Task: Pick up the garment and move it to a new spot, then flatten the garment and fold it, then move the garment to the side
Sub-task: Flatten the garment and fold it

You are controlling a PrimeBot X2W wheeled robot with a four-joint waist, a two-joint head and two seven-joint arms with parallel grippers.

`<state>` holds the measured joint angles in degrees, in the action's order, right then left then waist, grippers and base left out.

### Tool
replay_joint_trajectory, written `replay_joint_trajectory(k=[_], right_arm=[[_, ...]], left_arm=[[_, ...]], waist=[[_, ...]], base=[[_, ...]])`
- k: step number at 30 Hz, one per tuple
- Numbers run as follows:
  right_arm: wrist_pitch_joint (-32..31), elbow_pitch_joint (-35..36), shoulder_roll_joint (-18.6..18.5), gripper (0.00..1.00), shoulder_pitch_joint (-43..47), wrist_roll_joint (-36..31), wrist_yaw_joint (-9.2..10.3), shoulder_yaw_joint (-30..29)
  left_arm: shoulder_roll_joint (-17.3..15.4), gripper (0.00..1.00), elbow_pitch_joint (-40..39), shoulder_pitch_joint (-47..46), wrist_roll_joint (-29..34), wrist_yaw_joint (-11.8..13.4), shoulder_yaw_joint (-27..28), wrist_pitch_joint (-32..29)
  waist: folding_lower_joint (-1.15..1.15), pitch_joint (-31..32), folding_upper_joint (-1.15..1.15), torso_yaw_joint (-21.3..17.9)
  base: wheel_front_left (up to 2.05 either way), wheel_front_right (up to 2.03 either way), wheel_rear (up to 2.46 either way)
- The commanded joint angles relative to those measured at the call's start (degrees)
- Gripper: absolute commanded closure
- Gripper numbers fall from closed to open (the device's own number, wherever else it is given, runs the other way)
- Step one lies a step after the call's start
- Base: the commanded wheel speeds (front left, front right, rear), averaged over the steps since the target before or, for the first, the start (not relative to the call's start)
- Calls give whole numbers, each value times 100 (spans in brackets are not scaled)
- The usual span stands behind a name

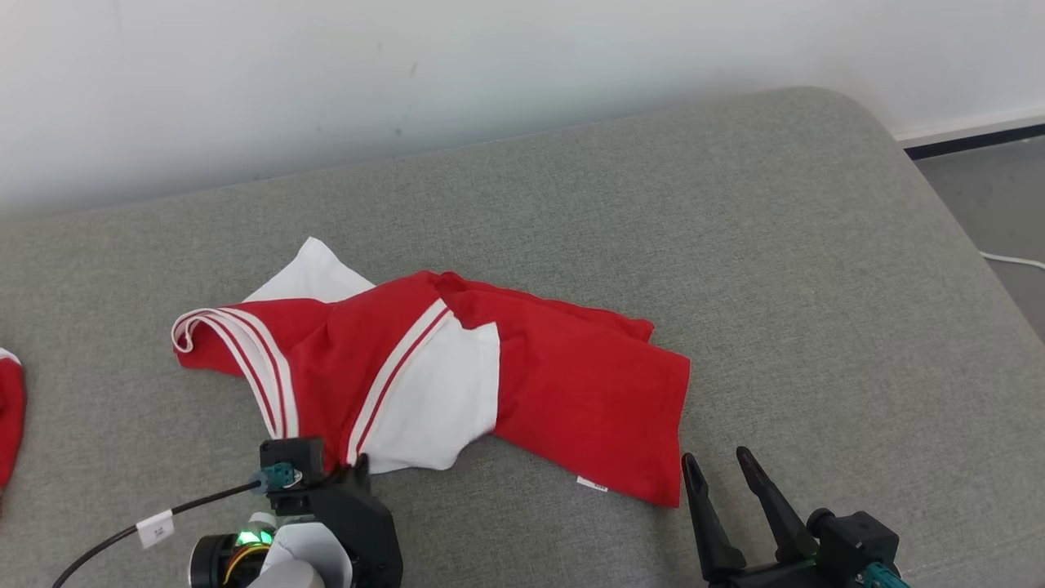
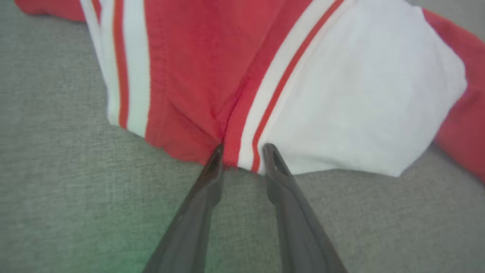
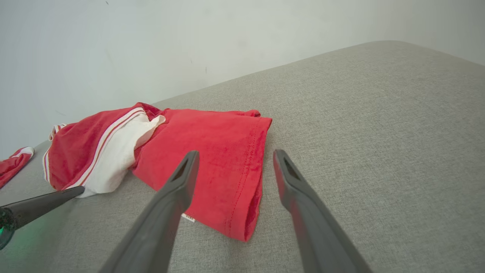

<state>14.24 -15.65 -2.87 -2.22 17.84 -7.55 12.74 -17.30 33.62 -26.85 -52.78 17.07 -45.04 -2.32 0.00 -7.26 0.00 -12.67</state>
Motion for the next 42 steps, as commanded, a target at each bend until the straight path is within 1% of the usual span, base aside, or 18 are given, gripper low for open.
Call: replay_joint_trajectory(k=[1, 4, 8, 12, 16, 20, 26, 28, 30, 31, 33, 35, 38, 42], right_arm=[[44, -9, -3, 0, -28, 46, 13, 15], [57, -26, -3, 0, -26, 54, 13, -2], [56, -40, -3, 0, 46, 20, 13, -20], [61, -40, -2, 0, 110, -27, 13, -56], [22, -29, -3, 0, 157, -69, 13, -88], [-21, 12, -3, 0, 210, -94, 13, -105], [-73, 76, -4, 0, 277, -128, 13, -140], [-95, 83, -3, 0, 307, -130, 13, -129], [-98, 99, -3, 0, 307, -125, 13, -120], [-99, 104, -4, 0, 301, -124, 13, -116], [-97, 115, -4, 0, 287, -121, 13, -110], [-109, 140, -3, 0, 231, -123, 13, -79], [-137, 180, -4, 0, 127, -154, 13, -46], [-159, 224, -3, 0, 27, -197, 13, 5]], left_arm=[[25, 100, 95, 153, 24, -45, -109, -68], [2, 100, 31, 178, -76, -16, 46, 93], [-140, 100, -263, 320, -290, -33, 353, 327], [-456, 100, -861, 506, -304, 77, 556, 501], [-854, 100, -1761, 715, -165, 272, 619, 552], [-1199, 100, -2870, 974, -91, 600, 592, 373], [-1695, 100, -4493, 1322, 84, 1263, 535, -44], [-1880, 100, -4866, 1451, 109, 1449, 500, -230], [-1971, 100, -5086, 1513, 54, 1556, 531, -323], [-2056, 100, -5070, 1540, 65, 1571, 527, -380], [-2076, 100, -5019, 1540, 47, 1547, 531, -396], [-2118, 100, -4759, 1434, 14, 1433, 543, -413], [-2126, 100, -4098, 1157, -25, 1172, 593, -432], [-2012, 100, -2956, 658, 68, 746, 630, -268]], waist=[[0, 8, 0, 13], [0, 39, 0, 51], [0, 110, 0, 108], [0, 194, 0, 210], [0, 287, 0, 325], [0, 381, 0, 412], [0, 486, 0, 511], [0, 499, 0, 522], [0, 495, 0, 528], [0, 487, 0, 527], [0, 466, 0, 527], [0, 410, 0, 510], [0, 278, 0, 456], [0, 73, 0, 317]], base=[[0, 0, 0], [0, 0, 0], [0, 0, 0], [0, 0, 0], [0, 0, 0], [0, 0, 0], [0, 0, 0], [0, 0, 0], [0, 0, 0], [0, 0, 0], [0, 0, 0], [0, 0, 0], [0, 0, 0], [0, 0, 0]])
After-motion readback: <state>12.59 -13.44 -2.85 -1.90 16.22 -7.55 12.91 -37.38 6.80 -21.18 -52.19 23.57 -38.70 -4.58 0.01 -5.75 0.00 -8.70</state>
